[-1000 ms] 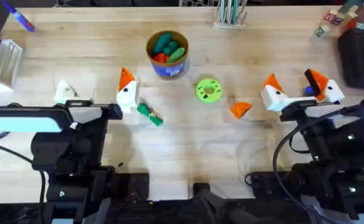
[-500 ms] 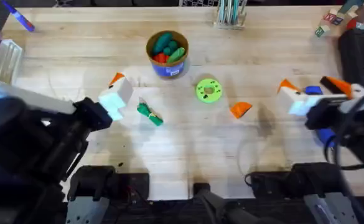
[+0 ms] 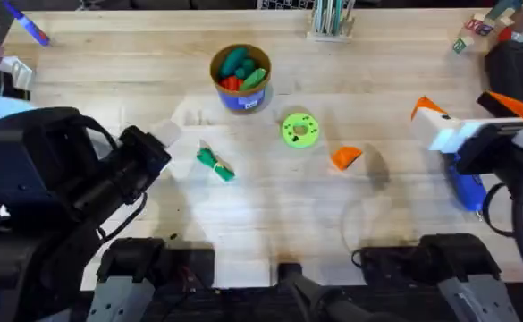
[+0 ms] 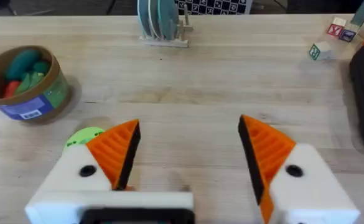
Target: Pick up the gripper from the table and insert it into the empty holder that is missing its gripper. Then pick up a screw, insert it into the mounting hole, and use the screwdriver to tighten it. Finally, clean up the table by picking up the vegetable and placing it into the bucket.
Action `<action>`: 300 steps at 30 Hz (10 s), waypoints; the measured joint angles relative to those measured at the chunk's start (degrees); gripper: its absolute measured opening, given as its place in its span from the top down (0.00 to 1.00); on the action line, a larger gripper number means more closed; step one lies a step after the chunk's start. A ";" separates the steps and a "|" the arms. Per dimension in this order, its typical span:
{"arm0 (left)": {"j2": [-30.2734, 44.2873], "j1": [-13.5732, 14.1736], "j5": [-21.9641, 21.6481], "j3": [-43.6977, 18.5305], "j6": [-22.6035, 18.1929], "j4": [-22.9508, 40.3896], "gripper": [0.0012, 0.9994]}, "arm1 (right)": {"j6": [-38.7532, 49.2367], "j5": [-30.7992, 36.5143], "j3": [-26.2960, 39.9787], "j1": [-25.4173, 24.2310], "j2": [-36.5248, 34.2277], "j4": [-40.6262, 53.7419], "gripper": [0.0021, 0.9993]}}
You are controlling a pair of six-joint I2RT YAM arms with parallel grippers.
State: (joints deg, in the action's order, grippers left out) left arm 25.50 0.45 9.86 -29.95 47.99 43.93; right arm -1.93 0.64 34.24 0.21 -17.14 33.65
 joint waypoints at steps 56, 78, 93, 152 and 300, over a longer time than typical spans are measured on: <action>-24.84 5.47 18.74 29.44 -44.47 -40.71 0.01 | 0.00 0.00 0.00 0.00 0.01 0.04 0.06; -24.81 6.16 21.95 29.44 -44.44 -40.70 0.01 | 0.00 0.00 0.00 0.00 0.00 0.04 0.06; -24.81 6.16 43.16 29.27 -44.08 -38.71 0.01 | -0.72 -3.55 0.44 0.03 -2.90 3.37 0.06; -24.81 6.16 45.84 29.27 -44.07 -38.41 0.01 | -5.21 -73.92 23.65 19.99 -68.76 1.07 0.99; -24.20 5.06 52.68 29.70 -39.33 -44.11 0.01 | -34.67 -67.04 23.12 30.27 -74.01 -16.58 1.00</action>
State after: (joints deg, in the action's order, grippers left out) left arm 1.29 5.50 62.54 -0.25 8.65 -0.18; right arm -36.61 -66.39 57.36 30.48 -91.15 17.07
